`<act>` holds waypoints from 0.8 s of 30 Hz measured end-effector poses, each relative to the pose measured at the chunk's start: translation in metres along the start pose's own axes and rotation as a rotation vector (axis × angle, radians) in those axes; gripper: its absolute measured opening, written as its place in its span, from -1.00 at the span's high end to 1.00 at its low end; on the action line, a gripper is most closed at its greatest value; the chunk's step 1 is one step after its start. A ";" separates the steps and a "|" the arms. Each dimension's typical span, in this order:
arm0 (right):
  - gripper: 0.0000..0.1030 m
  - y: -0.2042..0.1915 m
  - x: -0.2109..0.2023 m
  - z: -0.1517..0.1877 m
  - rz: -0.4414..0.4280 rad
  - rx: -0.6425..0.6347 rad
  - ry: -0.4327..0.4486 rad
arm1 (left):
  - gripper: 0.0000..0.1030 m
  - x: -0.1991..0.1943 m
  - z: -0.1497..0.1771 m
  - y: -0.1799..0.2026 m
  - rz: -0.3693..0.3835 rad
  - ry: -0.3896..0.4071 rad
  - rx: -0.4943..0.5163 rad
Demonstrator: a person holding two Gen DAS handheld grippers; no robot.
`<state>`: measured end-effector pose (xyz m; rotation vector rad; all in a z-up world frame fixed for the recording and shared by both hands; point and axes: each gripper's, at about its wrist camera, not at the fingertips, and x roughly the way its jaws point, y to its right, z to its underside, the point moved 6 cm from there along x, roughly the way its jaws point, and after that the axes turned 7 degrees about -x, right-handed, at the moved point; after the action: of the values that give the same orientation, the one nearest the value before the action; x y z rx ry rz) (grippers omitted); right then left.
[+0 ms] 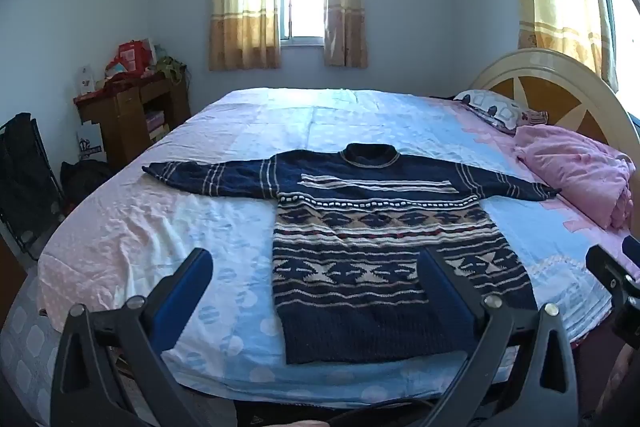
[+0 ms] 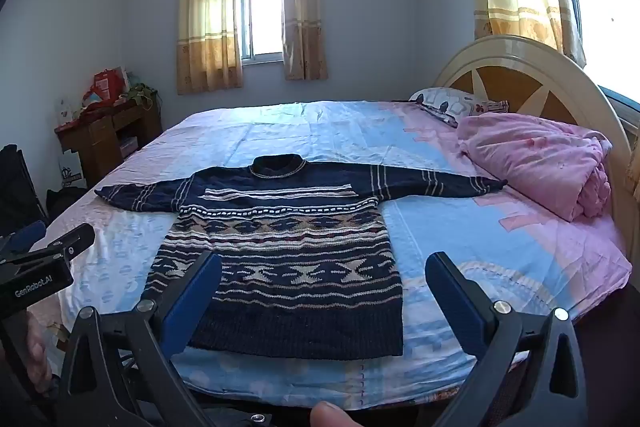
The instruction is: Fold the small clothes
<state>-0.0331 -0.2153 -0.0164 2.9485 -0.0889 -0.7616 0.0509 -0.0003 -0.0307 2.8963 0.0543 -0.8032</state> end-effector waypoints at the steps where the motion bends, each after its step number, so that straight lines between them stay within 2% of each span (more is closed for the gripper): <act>1: -0.98 0.000 0.000 0.000 -0.001 0.001 0.000 | -1.00 0.000 0.000 0.000 0.007 -0.008 -0.012; 24: -0.98 -0.005 0.008 0.006 -0.022 0.004 -0.038 | -1.00 0.008 0.007 -0.002 0.006 -0.044 -0.015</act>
<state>-0.0289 -0.2118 -0.0260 2.9440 -0.0607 -0.8213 0.0539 0.0007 -0.0416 2.8619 0.0466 -0.8618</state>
